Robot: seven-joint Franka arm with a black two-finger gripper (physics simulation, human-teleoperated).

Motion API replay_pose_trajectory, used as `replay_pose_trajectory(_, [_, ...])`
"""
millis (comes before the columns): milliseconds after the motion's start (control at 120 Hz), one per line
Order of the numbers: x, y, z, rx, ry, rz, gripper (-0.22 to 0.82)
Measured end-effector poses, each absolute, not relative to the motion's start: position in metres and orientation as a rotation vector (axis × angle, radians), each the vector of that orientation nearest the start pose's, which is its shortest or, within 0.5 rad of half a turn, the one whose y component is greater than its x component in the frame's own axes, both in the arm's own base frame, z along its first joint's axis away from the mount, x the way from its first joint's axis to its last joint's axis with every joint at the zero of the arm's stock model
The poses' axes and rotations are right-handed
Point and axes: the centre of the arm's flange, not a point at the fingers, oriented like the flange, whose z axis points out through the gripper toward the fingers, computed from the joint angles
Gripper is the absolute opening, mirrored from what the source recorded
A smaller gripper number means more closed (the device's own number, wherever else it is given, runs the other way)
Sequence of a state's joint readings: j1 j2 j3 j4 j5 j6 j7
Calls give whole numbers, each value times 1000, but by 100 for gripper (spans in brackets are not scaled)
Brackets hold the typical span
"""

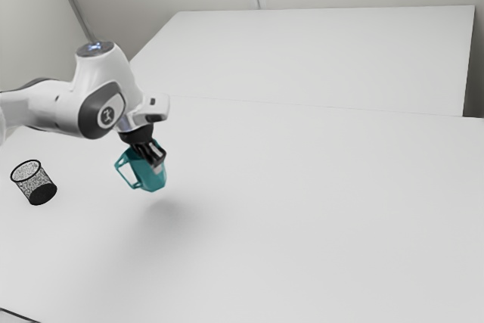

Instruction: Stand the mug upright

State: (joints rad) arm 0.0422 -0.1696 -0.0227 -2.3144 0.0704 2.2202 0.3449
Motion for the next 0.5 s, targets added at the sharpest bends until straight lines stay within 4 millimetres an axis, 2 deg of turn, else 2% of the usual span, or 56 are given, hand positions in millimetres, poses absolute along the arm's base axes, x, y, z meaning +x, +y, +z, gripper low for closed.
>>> replay_pose_trajectory(500, [491, -11, 369, -3023, 375, -155, -18])
